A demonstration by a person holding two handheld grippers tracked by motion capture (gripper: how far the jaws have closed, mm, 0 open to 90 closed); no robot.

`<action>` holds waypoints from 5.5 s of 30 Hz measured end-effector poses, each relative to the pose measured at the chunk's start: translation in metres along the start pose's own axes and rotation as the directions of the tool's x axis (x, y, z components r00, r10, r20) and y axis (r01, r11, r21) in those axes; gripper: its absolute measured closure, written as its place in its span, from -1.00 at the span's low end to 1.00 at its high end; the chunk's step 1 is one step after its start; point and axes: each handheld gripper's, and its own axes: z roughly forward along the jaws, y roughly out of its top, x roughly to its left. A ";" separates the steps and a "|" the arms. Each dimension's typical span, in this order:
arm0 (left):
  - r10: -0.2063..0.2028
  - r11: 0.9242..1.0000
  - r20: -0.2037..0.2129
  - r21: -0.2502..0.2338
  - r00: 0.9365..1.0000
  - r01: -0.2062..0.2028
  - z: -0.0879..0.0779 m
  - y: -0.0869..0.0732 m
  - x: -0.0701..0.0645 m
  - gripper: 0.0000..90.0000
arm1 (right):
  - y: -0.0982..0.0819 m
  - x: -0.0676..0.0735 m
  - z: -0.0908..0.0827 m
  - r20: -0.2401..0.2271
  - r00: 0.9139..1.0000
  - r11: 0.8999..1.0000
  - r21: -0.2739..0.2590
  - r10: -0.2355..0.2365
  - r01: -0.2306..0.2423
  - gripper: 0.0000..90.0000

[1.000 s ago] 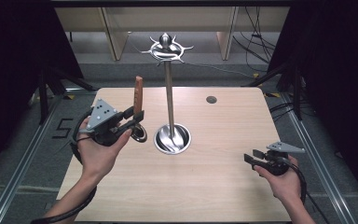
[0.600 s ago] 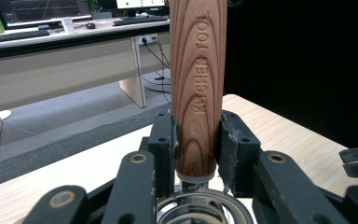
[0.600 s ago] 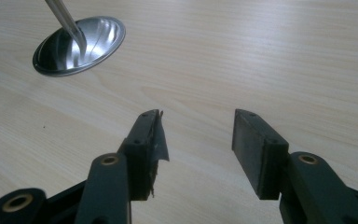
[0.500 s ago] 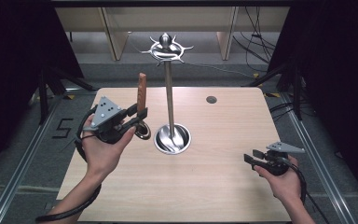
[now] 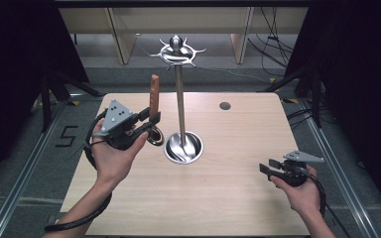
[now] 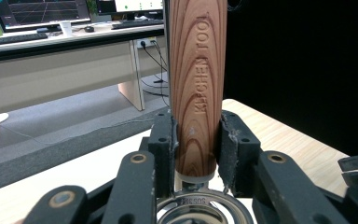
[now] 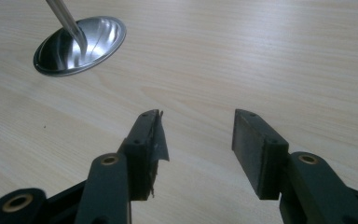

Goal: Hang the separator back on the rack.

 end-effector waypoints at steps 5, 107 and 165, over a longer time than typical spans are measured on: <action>-0.003 1.000 -0.002 -0.004 1.000 0.003 0.001 0.001 -0.001 0.51 | 0.000 0.003 -0.001 -0.005 0.999 0.999 0.013 0.042 -0.042 0.17; 0.010 0.999 -0.157 -0.029 0.987 -0.015 0.042 0.018 -0.021 0.51 | 0.000 0.001 0.000 -0.010 1.000 1.000 -0.009 0.011 -0.011 0.16; 0.018 1.000 -0.061 -0.012 0.998 -0.019 0.045 0.003 -0.007 0.22 | 0.000 0.000 0.000 -0.007 1.000 1.000 -0.009 0.009 -0.009 0.16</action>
